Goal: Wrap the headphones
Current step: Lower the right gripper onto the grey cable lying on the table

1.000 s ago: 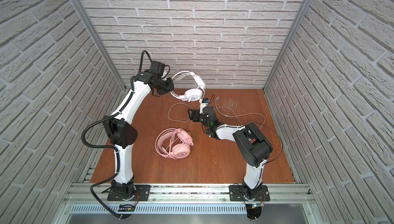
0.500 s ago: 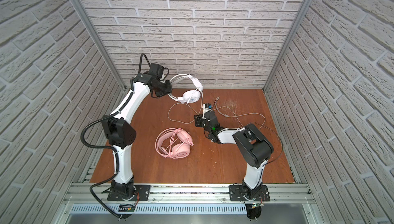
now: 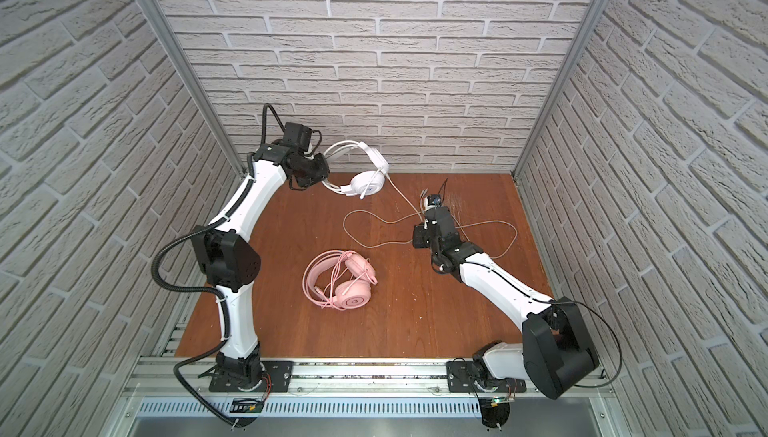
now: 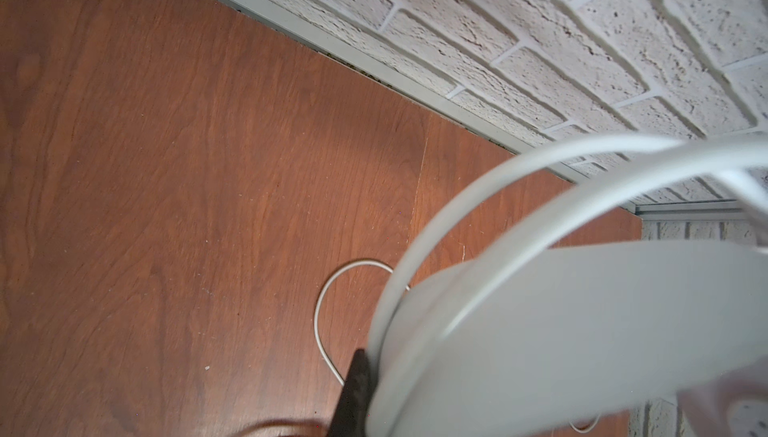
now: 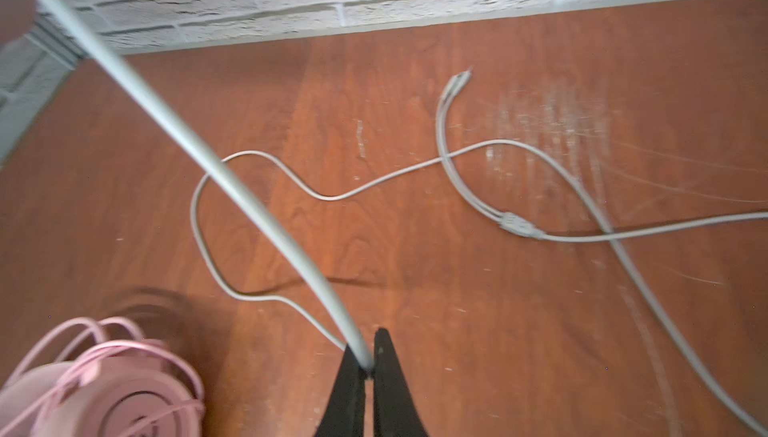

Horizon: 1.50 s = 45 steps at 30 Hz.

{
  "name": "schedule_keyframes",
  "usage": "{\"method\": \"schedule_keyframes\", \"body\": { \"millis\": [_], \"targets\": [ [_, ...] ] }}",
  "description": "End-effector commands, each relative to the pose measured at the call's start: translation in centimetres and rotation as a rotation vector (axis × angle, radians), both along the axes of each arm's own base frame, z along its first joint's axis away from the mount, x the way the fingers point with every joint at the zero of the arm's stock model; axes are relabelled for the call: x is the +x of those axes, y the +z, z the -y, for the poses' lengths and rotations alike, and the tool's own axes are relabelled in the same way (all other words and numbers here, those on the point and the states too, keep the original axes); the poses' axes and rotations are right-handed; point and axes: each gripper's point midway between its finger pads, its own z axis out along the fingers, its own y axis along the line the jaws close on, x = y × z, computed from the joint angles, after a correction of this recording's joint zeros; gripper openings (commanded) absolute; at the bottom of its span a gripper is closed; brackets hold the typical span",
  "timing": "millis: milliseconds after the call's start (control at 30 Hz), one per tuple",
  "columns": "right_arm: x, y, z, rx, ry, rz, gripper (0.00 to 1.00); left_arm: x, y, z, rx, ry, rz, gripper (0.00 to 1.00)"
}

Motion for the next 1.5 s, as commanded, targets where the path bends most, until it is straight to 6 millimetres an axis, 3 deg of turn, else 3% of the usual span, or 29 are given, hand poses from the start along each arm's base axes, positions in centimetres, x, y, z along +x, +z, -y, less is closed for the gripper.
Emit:
{"method": "schedule_keyframes", "body": {
  "millis": [0,167,433,700,933,1100,1300,1467],
  "targets": [
    [-1.3,0.6,4.1,-0.173,-0.04,-0.073,0.07,0.5,4.0,0.3,-0.071,0.008,0.111,0.0],
    [-0.9,1.5,7.4,-0.219,-0.076,-0.128,0.07,0.4,2.3,0.9,-0.078,-0.019,0.067,0.0],
    [0.7,-0.5,9.4,-0.19,-0.062,-0.268,0.11,-0.2,0.0,1.3,-0.082,-0.02,0.019,0.0],
    [1.9,-2.6,6.0,0.013,-0.002,-0.327,0.2,-0.6,-1.4,1.7,-0.076,-0.016,-0.005,0.0],
    [0.2,-5.0,4.7,0.148,-0.025,-0.338,0.37,-0.4,-2.1,1.7,-0.075,-0.013,-0.016,0.0],
    [-0.9,-7.3,3.8,0.205,-0.042,-0.402,0.42,-0.4,-2.2,1.8,-0.076,-0.013,-0.018,0.0],
    [-2.5,-9.3,2.0,0.135,-0.064,-0.493,0.43,-0.5,-2.2,1.8,-0.07,-0.013,-0.017,0.0],
    [-3.9,-9.8,1.4,0.07,-0.115,-0.537,0.46,-0.6,-2.1,1.7,-0.063,-0.013,-0.016,0.0]
  ]
}}
